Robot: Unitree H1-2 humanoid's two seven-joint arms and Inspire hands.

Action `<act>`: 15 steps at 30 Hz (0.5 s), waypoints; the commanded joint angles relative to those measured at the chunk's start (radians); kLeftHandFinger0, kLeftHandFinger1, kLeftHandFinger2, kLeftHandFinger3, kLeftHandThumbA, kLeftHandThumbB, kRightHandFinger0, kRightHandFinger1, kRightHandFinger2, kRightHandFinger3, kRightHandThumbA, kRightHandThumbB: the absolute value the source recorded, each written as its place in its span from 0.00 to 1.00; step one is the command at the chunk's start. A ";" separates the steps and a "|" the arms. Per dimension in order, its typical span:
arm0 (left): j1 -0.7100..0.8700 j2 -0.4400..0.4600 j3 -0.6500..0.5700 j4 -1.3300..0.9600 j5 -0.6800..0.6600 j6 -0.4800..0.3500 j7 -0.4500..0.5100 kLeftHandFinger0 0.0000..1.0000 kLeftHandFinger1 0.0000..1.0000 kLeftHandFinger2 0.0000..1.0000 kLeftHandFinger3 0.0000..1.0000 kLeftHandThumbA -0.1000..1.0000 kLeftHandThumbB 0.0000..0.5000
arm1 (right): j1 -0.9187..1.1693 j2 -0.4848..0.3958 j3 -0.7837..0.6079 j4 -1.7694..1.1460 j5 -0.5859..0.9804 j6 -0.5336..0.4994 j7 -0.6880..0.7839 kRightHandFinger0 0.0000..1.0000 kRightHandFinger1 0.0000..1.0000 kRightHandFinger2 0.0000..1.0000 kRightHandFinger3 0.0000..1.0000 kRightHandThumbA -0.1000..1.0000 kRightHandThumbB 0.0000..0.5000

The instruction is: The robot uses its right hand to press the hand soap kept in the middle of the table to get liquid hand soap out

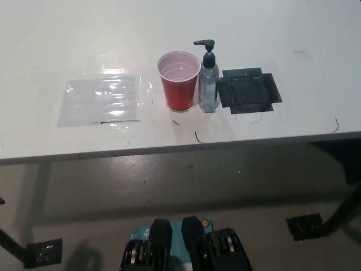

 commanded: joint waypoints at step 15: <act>-0.006 0.033 0.042 -0.029 0.024 0.022 -0.037 1.00 1.00 1.00 0.84 0.35 0.00 | -0.704 -0.100 0.277 0.092 -0.119 0.094 0.213 1.00 1.00 1.00 1.00 1.00 0.55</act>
